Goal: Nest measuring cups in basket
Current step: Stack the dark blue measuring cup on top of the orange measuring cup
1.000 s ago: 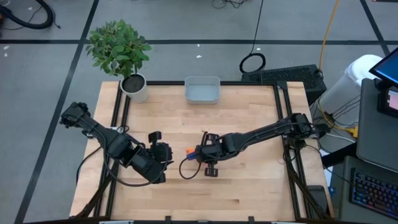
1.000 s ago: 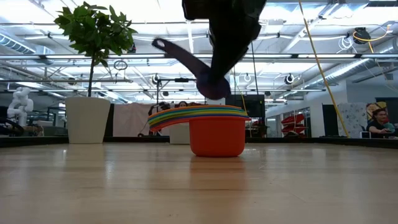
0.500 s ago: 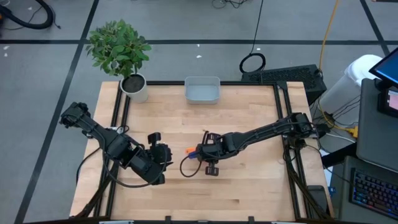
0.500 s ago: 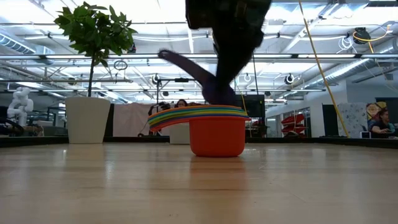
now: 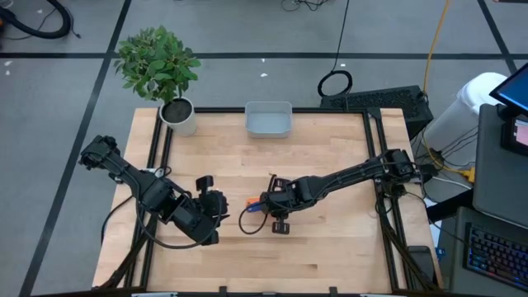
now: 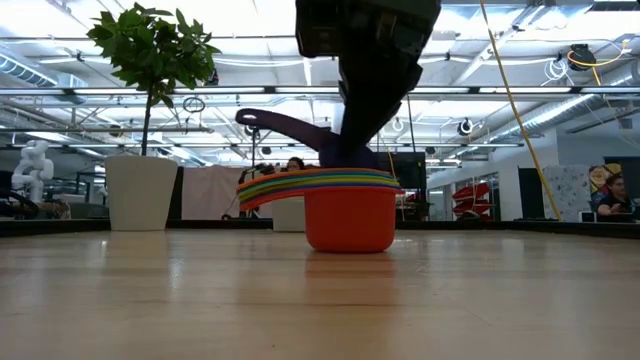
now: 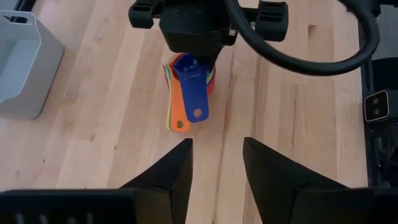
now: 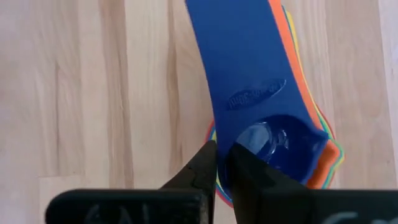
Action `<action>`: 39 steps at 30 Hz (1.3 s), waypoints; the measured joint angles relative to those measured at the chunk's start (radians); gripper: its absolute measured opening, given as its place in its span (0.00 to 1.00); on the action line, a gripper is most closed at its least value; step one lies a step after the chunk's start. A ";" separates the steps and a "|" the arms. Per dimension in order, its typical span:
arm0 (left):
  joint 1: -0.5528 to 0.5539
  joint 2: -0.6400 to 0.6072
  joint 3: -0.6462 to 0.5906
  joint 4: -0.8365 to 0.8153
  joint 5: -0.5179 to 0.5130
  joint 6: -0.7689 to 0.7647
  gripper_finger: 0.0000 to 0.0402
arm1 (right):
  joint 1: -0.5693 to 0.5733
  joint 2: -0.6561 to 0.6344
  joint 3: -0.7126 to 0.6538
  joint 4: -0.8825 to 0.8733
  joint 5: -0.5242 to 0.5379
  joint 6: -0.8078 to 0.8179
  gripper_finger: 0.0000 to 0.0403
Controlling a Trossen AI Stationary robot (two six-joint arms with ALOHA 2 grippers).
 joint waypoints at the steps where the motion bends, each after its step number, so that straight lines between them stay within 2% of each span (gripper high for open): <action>1: 0.000 0.000 0.000 0.000 0.000 0.000 0.36 | 0.000 0.000 0.000 0.005 0.000 -0.004 0.06; 8: 0.000 0.000 0.000 0.000 0.000 0.000 0.37 | 0.000 0.000 0.000 0.017 0.000 -0.012 0.12; 19: 0.000 0.000 0.000 0.000 0.000 -0.005 0.35 | 0.000 -0.003 0.000 0.033 0.000 -0.009 0.34; 28: 0.000 0.000 0.000 0.004 0.002 -0.015 0.39 | 0.001 -0.092 0.000 0.046 0.008 -0.016 0.43; 32: 0.002 0.019 0.000 0.008 0.002 0.006 0.43 | 0.016 -0.188 0.000 0.039 0.078 -0.030 0.44; 39: 0.035 0.152 0.000 0.005 0.020 0.051 0.55 | 0.082 -0.336 0.000 -0.096 0.255 -0.007 0.43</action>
